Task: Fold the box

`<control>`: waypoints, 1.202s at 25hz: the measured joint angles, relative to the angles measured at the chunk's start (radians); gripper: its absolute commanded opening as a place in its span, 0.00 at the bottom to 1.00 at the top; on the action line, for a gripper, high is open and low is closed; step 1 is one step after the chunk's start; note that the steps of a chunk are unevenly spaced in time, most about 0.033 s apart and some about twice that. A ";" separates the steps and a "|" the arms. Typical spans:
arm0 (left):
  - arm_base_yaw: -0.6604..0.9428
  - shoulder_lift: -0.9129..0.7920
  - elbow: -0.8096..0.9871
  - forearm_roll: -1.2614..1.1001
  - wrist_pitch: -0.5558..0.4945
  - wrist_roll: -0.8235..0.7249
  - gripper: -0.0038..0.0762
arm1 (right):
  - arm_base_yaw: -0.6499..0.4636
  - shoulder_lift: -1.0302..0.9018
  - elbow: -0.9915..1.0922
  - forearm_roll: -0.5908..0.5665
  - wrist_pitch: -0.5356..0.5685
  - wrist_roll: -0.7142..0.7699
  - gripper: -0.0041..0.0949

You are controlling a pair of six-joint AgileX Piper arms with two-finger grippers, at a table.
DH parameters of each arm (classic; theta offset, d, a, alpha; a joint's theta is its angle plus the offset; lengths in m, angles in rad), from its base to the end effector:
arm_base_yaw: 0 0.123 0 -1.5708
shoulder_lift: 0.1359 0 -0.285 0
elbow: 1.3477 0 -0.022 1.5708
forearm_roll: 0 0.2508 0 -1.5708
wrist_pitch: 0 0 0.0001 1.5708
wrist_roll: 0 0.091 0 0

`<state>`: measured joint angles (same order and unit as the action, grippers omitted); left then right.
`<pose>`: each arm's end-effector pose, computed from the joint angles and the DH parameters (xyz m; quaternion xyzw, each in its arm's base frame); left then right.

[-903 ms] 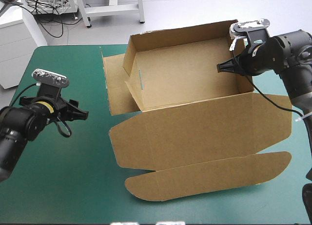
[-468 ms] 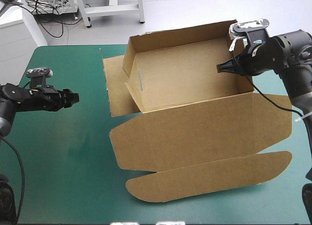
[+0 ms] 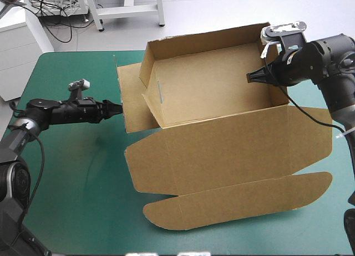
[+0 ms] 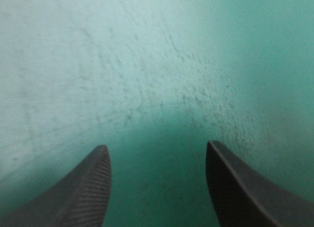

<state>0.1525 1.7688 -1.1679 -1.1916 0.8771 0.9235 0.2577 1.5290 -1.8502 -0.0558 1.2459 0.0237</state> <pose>0.3662 -0.0095 0.2370 0.0148 0.8836 -0.3586 0.3006 0.3000 0.0741 0.4590 -0.1078 0.9269 0.0227 0.3587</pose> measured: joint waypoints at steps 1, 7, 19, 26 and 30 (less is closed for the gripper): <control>-0.021 0.011 0.000 -0.017 0.002 0.015 0.56 | 0.000 0.000 0.000 0.000 0.000 -0.002 0.02; -0.127 0.024 0.000 -0.161 0.040 0.115 0.52 | 0.000 0.000 0.000 -0.004 0.000 -0.003 0.02; -0.156 -0.014 0.000 -0.453 0.282 0.230 0.52 | 0.000 0.000 0.000 -0.012 0.000 -0.004 0.02; -0.156 -0.165 0.000 -0.455 0.294 0.232 0.52 | 0.000 0.002 0.000 -0.035 0.000 -0.006 0.02; -0.156 -0.237 0.000 -0.455 0.302 0.234 0.52 | 0.000 0.028 0.000 -0.044 0.000 -0.006 0.02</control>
<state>-0.0038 1.5317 -1.1679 -1.6464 1.1792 1.1578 0.2577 1.5574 -1.8502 -0.1000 1.2459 0.0179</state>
